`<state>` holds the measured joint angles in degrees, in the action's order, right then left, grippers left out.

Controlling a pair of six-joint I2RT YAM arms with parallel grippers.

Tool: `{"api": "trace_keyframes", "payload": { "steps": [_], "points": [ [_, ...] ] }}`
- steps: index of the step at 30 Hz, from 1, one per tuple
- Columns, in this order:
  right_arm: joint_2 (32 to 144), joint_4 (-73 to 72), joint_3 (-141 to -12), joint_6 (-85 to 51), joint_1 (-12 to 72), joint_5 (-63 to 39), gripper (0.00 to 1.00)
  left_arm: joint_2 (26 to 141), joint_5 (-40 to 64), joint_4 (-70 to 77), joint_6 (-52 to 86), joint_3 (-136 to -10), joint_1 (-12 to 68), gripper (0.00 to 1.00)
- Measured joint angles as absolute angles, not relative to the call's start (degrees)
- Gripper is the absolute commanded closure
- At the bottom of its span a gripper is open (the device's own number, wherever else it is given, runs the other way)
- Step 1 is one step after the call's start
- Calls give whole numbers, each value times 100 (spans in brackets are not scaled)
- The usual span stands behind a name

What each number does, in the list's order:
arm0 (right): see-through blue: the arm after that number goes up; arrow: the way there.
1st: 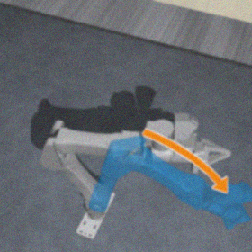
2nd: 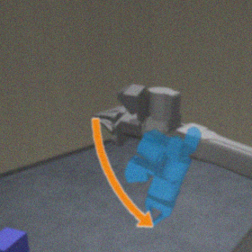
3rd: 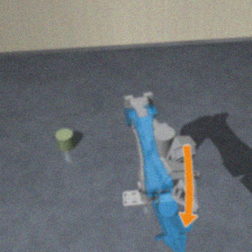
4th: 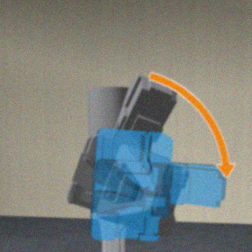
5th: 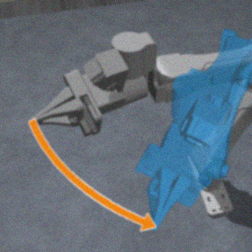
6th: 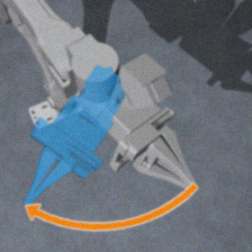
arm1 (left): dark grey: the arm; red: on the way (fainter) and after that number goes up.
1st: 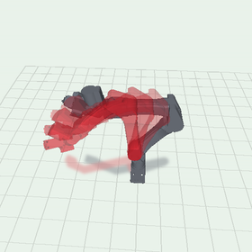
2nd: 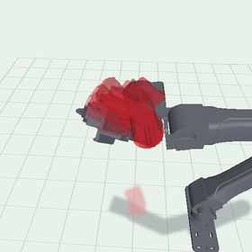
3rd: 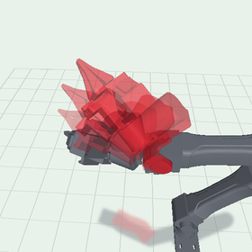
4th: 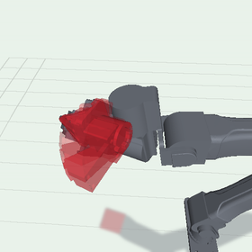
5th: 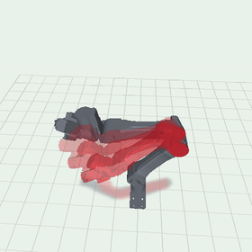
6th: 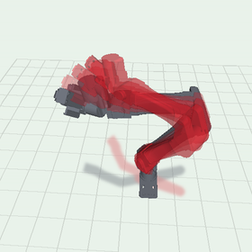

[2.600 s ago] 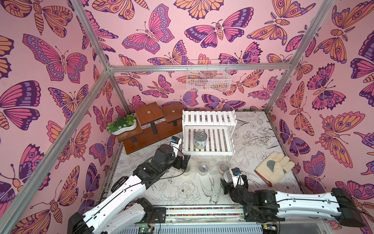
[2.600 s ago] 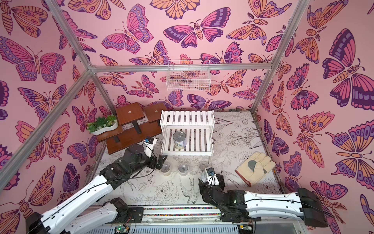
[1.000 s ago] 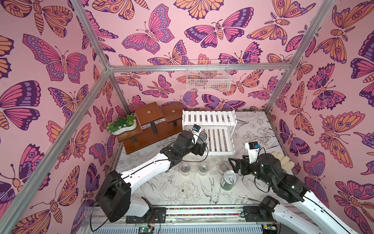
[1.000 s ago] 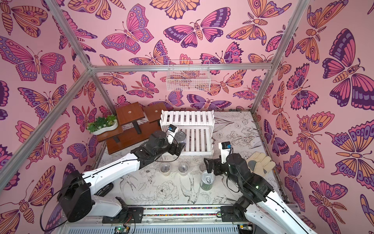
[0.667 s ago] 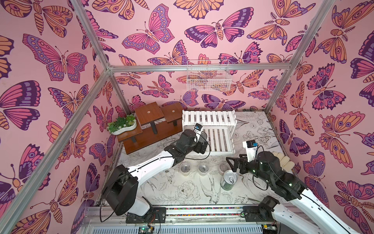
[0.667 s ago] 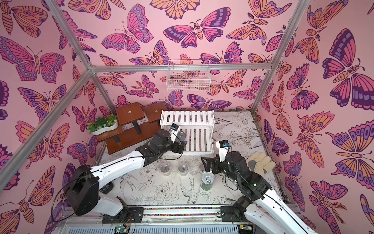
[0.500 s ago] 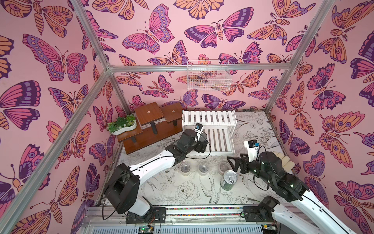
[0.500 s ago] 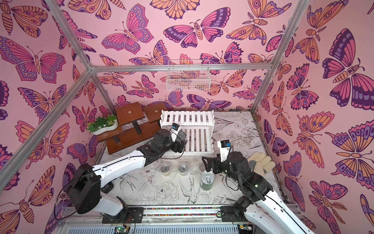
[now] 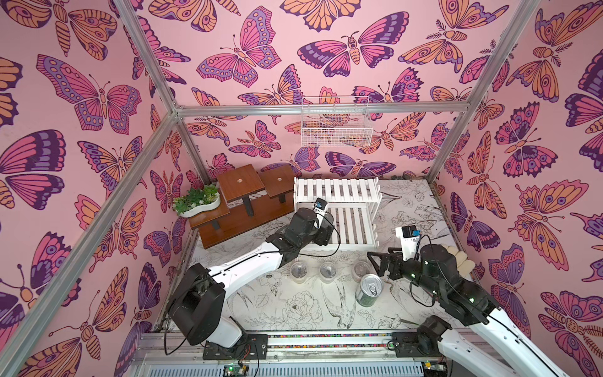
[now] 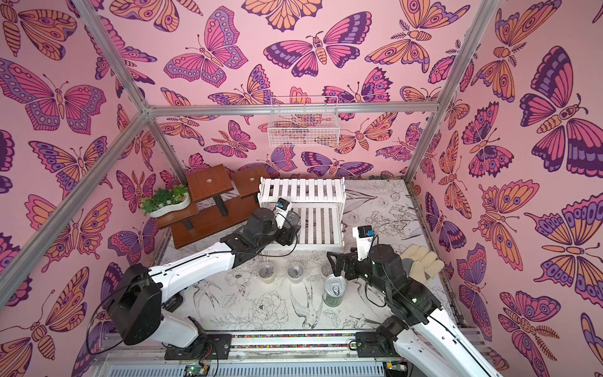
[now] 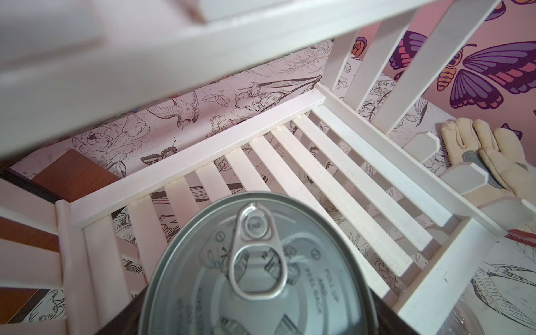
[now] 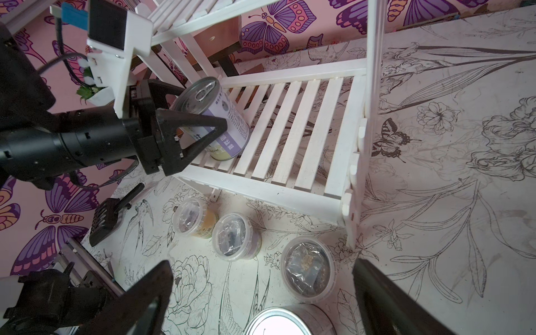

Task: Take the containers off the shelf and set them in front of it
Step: 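Pick up a container from the shelf.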

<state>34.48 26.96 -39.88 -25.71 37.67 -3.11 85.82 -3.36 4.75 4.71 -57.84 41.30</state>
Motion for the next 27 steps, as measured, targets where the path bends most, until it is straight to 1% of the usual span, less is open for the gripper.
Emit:
{"api": "trace_keyframes", "payload": {
  "steps": [8, 14, 19, 27],
  "points": [
    [3459, 2696, -3988, -2574, 3618, -482, 1, 8274, -301, 285, 403, -5784, 4281, 26],
    [3559, 2694, -3986, -2571, 3148, -934, 1, 7793, -320, 21, 340, -5782, 4593, 26],
    [3601, 2696, -3979, -2571, 2823, -1317, 1, 7251, -475, -189, 340, -5636, 4954, 26],
    [3603, 2698, -3979, -2571, 2773, -1577, 1, 6416, -854, -447, 405, -5009, 5771, 26]
  ]
}}
